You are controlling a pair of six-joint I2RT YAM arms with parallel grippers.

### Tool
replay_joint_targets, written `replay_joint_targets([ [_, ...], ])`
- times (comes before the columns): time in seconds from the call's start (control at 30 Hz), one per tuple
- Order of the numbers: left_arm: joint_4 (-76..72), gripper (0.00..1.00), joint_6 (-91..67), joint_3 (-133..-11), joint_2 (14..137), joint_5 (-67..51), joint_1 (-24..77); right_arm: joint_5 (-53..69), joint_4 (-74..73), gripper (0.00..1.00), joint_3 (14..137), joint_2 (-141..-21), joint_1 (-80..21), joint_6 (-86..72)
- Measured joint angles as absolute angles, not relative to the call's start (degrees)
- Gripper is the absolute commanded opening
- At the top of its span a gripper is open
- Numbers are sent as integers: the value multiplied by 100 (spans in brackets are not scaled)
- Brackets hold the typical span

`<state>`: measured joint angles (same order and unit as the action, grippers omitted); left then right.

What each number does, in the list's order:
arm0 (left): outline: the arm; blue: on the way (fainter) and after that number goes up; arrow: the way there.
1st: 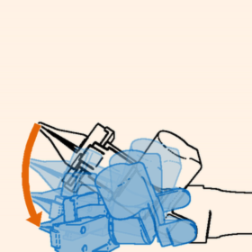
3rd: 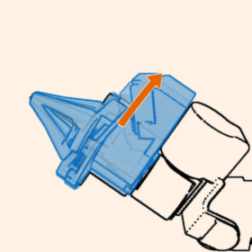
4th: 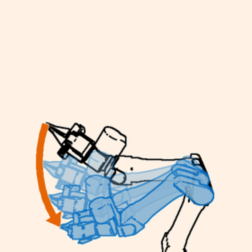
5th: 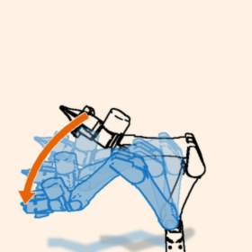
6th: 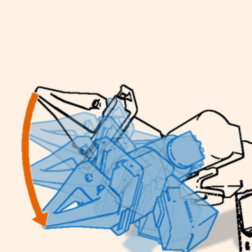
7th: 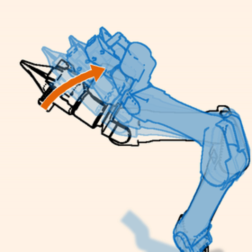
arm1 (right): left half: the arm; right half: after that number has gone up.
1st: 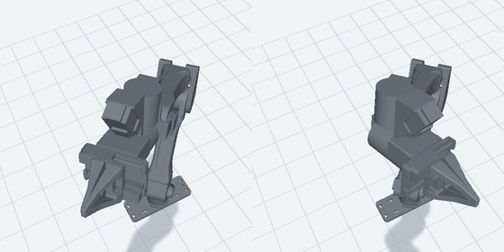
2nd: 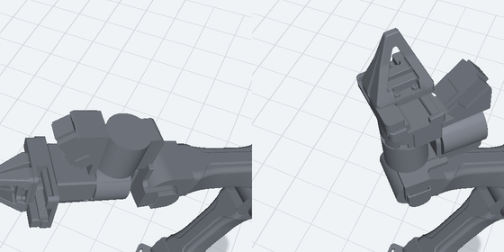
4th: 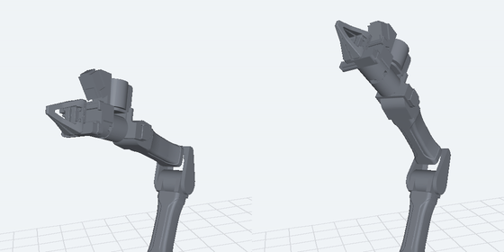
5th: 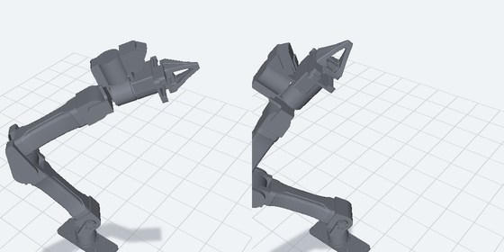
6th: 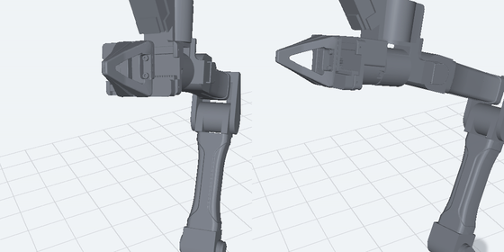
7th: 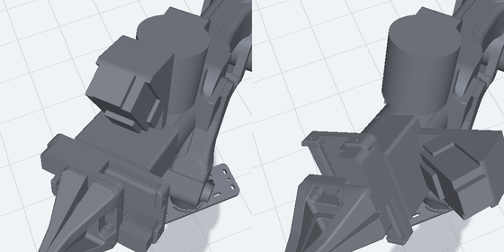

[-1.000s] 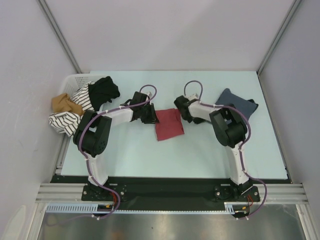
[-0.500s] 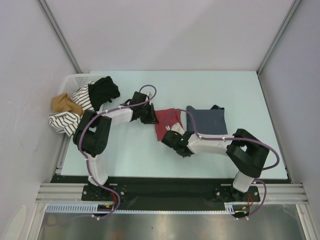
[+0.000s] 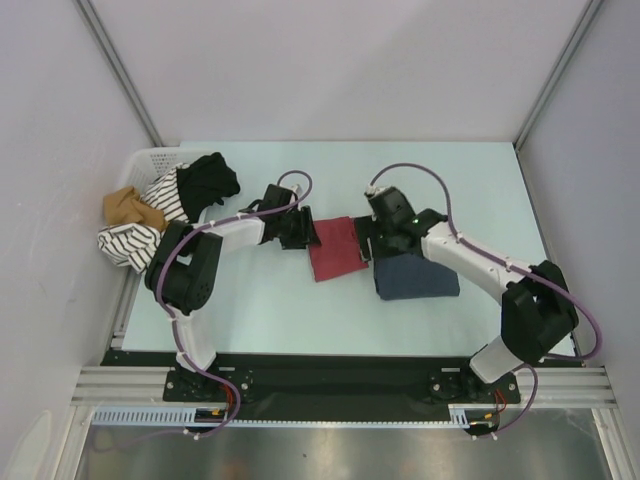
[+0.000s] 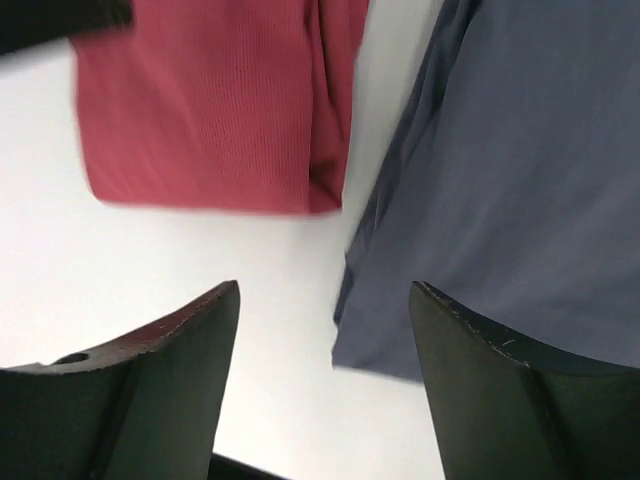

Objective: Fold and stack the tank tops
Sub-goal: Neatly place the folded tank top to the corner

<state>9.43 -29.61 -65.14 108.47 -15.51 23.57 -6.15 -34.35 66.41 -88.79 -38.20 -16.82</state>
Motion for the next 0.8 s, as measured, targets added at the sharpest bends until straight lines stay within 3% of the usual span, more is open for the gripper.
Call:
replay_joint_targets([
  [0.33, 443, 58, -3181, -5931, 10519, -1573, 2353, 1402, -2718, 76, 7861, -10523, -2694, -1695],
  [0.8, 45, 55, -3450, -5804, 10519, -1671, 2368, 1376, -2670, 79, 8744, -11732, -2665, -1796],
])
